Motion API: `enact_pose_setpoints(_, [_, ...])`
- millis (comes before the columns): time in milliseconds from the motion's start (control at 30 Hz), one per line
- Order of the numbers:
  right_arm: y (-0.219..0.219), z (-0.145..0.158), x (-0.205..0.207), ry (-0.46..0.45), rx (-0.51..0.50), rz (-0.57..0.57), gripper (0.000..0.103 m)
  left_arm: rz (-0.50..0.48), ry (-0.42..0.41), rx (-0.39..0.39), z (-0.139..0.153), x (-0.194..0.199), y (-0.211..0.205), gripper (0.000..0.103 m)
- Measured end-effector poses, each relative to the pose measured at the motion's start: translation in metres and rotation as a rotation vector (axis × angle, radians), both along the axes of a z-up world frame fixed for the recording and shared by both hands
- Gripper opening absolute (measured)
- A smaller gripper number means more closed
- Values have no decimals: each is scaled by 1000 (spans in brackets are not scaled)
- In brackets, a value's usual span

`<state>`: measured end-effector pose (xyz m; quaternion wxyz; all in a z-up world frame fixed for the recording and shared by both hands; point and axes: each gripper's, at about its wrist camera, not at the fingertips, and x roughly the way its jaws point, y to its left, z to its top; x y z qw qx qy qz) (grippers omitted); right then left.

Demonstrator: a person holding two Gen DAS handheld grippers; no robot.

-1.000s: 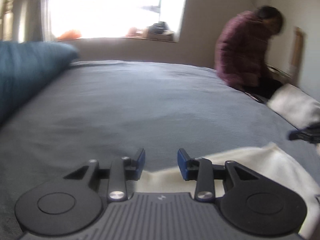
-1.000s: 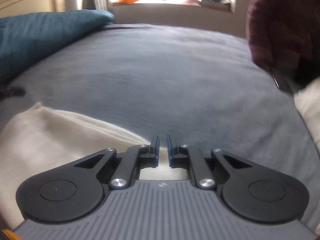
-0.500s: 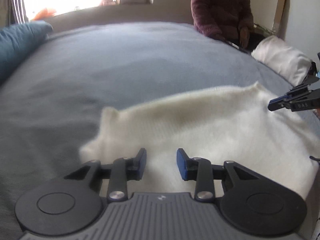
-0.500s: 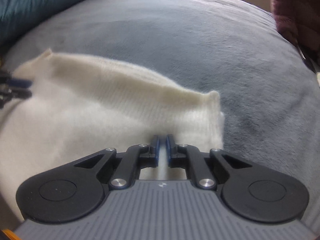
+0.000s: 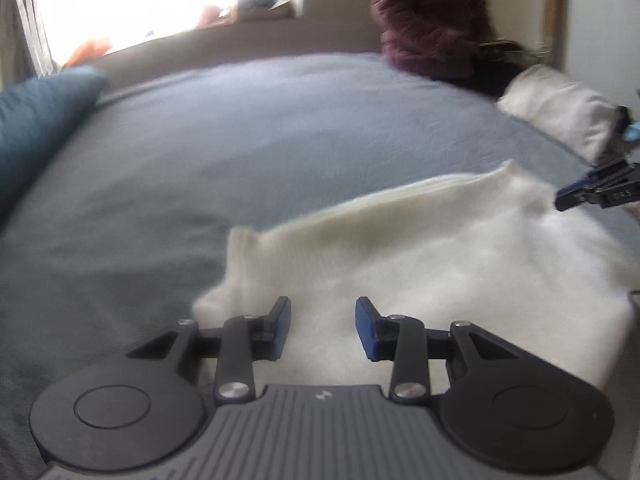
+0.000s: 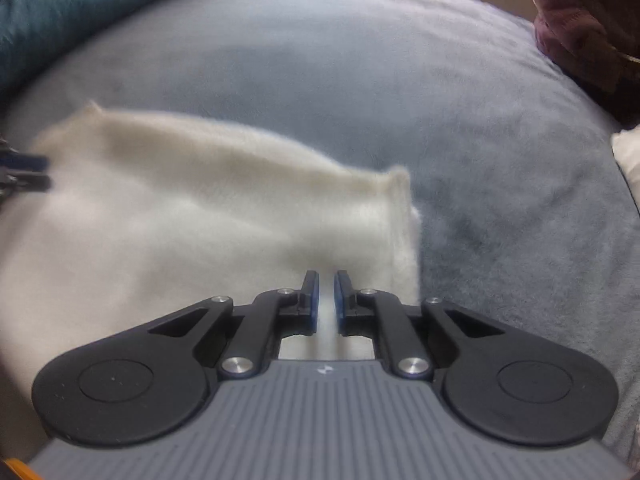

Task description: Fold clothes

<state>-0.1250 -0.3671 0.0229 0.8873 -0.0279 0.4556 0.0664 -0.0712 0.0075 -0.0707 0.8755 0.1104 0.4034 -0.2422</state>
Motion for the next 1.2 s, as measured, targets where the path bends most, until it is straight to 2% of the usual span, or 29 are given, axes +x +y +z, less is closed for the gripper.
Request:
enact_pose_setpoints(133, [11, 21, -27, 14, 23, 118, 6, -32, 25, 17, 7, -17, 8, 41])
enact_pose_setpoints(200, [14, 4, -32, 61, -7, 116, 6, -48, 38, 26, 10, -26, 12, 41])
enact_pose_setpoints(233, [14, -14, -32, 99, -43, 100, 6, -18, 68, 56, -7, -23, 11, 41])
enact_pose_setpoints(300, [7, -45, -33, 116, -39, 85, 5, 7, 59, 36, -6, -24, 11, 42])
enact_pose_setpoints(333, [3, -46, -32, 119, -13, 72, 4, 19, 54, 26, -5, -24, 11, 42])
enact_pose_setpoints(367, [1, -38, -29, 130, 3, 58, 4, 32, 49, 15, -4, -25, 11, 40])
enact_pose_setpoints(433, [0, -15, -31, 106, 5, 67, 6, 26, -12, 24, 15, -34, 13, 37])
enact_pose_setpoints(567, [14, 23, -54, 90, 5, 282, 7, -118, -53, -2, 44, -57, 13, 38])
enact_pose_setpoints(633, [25, 22, -67, 128, -18, 420, 7, -201, -3, 34, 33, -67, 6, 38])
enact_pose_setpoints(667, [30, 10, -72, 168, -57, 467, 6, -232, 29, 89, 17, -70, 0, 39])
enact_pose_setpoints(700, [35, -8, -76, 215, -130, 499, 5, -248, 60, 142, -2, -72, -3, 39])
enact_pose_setpoints(733, [39, -31, -80, 239, -232, 520, 5, -258, 61, 149, -20, -74, 0, 39])
enact_pose_setpoints(767, [40, -49, -84, 219, -288, 546, 4, -252, 52, 135, -21, -74, 1, 40])
enact_pose_setpoints(800, [39, -55, -85, 202, -284, 552, 3, -246, 44, 122, -23, -75, 3, 40])
enact_pose_setpoints(867, [37, -42, -76, 242, -244, 502, 2, -229, 61, 134, -10, -74, 1, 39])
enact_pose_setpoints(900, [37, -31, -73, 245, -229, 489, 3, -237, 39, 157, -3, -76, -1, 37])
enact_pose_setpoints(1000, [52, -1, -81, 198, -233, 586, 6, -291, -21, 178, 16, -84, -3, 37])
enact_pose_setpoints(1067, [68, 11, -83, 170, -166, 661, 6, -327, -41, 180, 18, -86, -9, 39])
enact_pose_setpoints(1133, [83, 4, -82, 159, -138, 705, 6, -355, -51, 201, 11, -87, -17, 40])
enact_pose_setpoints(1200, [95, -26, -80, 198, -208, 724, 5, -371, -55, 259, -13, -88, -16, 43])
